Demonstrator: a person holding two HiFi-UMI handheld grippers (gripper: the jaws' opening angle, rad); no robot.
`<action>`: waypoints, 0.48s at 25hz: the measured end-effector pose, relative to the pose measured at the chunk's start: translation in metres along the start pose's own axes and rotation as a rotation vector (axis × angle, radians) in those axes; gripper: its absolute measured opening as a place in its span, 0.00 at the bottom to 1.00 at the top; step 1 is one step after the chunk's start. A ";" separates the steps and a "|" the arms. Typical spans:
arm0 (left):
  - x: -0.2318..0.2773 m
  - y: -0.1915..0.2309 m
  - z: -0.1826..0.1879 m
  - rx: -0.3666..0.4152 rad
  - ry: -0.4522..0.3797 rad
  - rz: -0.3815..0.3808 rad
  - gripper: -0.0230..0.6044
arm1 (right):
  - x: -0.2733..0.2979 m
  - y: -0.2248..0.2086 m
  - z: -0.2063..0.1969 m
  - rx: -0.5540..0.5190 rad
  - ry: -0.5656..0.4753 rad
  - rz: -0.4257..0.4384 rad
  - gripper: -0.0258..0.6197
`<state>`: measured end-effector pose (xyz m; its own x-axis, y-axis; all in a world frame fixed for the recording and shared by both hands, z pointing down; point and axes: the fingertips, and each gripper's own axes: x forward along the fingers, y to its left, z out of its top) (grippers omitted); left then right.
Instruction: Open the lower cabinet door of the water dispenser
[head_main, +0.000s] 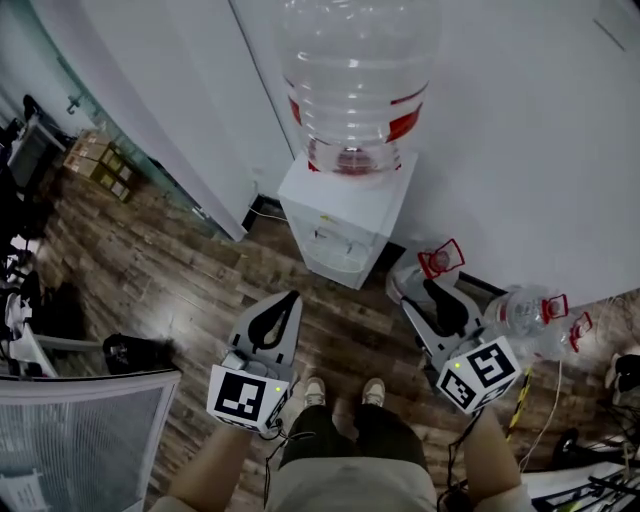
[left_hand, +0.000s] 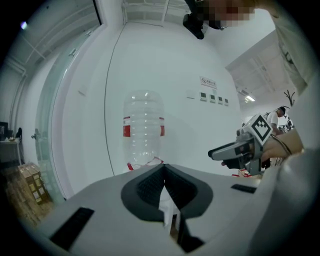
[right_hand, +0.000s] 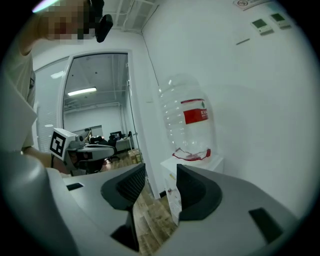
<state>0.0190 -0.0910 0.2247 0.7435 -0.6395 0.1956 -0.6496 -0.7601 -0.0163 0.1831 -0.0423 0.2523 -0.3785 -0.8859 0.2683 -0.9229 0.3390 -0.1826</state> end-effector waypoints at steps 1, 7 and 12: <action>0.007 0.003 -0.010 -0.004 0.007 0.001 0.05 | 0.010 -0.007 -0.010 -0.002 0.004 -0.008 0.36; 0.047 0.016 -0.078 -0.037 0.027 -0.003 0.05 | 0.065 -0.037 -0.080 -0.018 0.050 -0.013 0.44; 0.078 0.030 -0.135 -0.048 0.034 0.000 0.05 | 0.112 -0.058 -0.142 0.003 0.109 0.010 0.53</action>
<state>0.0364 -0.1481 0.3717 0.7383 -0.6347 0.2284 -0.6571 -0.7532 0.0310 0.1844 -0.1157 0.4276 -0.3934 -0.8428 0.3675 -0.9189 0.3468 -0.1882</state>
